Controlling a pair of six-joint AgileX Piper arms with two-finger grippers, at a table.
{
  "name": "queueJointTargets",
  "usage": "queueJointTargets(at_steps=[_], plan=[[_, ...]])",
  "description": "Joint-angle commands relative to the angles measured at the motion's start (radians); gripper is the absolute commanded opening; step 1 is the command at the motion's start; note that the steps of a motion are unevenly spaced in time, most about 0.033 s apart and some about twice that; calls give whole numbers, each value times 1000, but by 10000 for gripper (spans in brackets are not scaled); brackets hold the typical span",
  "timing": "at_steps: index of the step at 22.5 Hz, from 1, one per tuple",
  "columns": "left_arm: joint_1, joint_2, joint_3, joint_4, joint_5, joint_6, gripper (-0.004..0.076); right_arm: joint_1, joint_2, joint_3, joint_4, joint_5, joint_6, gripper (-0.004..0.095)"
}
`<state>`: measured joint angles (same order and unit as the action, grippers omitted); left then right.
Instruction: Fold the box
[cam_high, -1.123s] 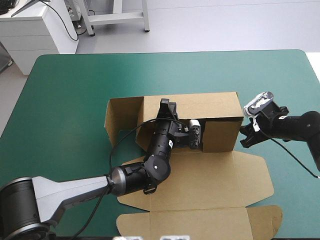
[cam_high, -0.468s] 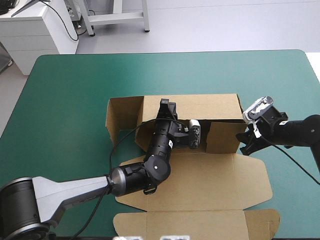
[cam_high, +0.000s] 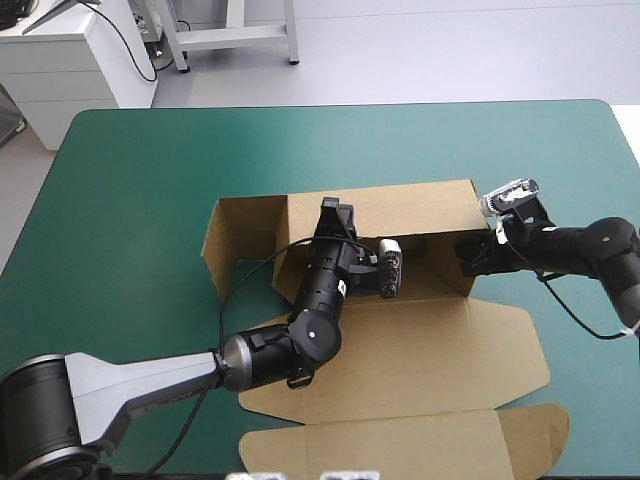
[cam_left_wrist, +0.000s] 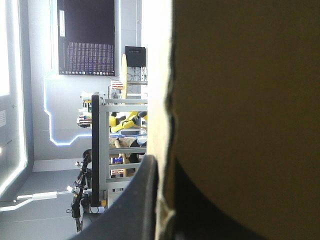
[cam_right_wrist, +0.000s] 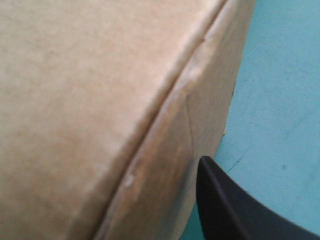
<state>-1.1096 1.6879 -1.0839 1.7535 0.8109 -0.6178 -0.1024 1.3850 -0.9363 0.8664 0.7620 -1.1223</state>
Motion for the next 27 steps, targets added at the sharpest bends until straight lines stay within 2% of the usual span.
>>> queueJointTargets(at_steps=[1,3,6,7,11,15,17,18,20,23,25,27], plan=[[-3,-30,-20,35,5,-17,-8,0,11,-25,95,-34,-43,364],[-3,-30,-20,35,14,-20,-8,0,23,-25,100,-34,-38,259],[-3,-30,-20,35,19,-25,-8,0,23,-25,103,-33,-37,-22],[-3,-30,-20,35,19,-25,-8,0,22,-25,101,-30,-40,5],[-3,-30,-20,35,19,-25,-8,0,19,-25,96,17,-40,1],[-3,-30,-20,35,19,-25,-8,8,-17,-25,9,26,-9,3],[-3,-30,-20,35,19,-25,-8,53,-54,-25,-113,-25,64,3],[-3,-30,-20,35,19,-25,1,101,-70,-27,-210,-70,142,3],[3,-30,-20,35,12,-25,57,169,-70,-27,-326,-124,274,3],[5,-30,-20,35,1,-25,253,246,-68,-27,-425,-180,381,3],[3,-30,-20,35,-22,-25,363,260,-68,-29,-443,-228,439,3],[-1,-30,-20,35,-49,-25,368,260,-60,-29,-473,-265,500,3]])
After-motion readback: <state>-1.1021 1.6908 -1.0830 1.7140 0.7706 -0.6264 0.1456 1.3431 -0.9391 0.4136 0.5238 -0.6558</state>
